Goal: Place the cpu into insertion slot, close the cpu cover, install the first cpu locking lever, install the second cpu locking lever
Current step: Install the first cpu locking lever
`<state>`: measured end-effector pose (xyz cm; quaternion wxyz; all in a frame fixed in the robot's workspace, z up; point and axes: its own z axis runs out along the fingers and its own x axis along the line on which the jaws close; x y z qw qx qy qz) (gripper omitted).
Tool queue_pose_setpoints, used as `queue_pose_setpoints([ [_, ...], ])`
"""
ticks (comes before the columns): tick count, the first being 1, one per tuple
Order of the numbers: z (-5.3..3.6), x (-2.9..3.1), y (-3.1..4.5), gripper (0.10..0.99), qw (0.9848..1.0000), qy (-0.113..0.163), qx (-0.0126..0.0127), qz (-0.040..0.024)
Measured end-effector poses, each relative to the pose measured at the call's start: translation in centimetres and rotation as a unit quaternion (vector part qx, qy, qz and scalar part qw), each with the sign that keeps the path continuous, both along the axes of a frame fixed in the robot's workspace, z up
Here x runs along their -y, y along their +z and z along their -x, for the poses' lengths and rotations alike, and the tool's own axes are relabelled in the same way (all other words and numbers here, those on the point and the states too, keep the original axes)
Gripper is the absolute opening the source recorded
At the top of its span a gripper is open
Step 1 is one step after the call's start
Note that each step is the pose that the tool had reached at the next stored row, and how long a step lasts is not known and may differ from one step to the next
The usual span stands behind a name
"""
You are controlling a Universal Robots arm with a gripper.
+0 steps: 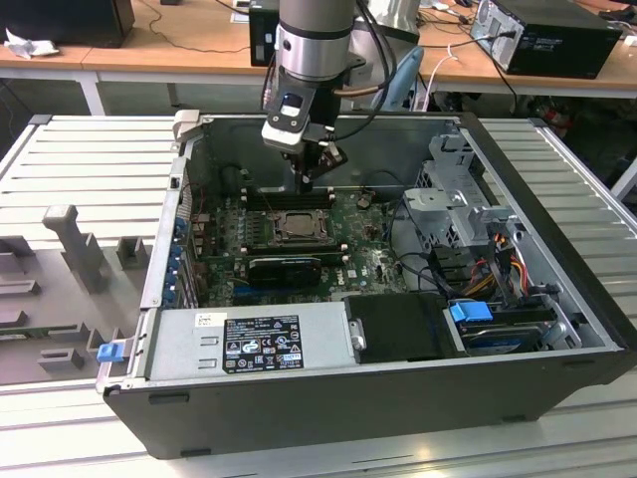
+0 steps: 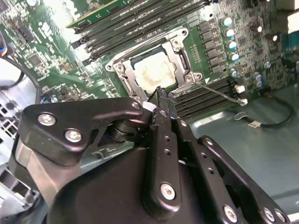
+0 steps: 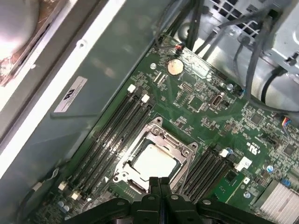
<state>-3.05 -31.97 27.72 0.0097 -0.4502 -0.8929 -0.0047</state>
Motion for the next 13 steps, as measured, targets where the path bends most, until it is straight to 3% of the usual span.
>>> queue_pose_setpoints([
  [5, 0.00, 0.00, -0.01, 0.106, 0.9985, 0.054, 0.0000, 0.0000],
  [13, 0.00, 0.00, -0.01, 0.106, 0.9956, 0.094, 0.0000, 0.0000],
])
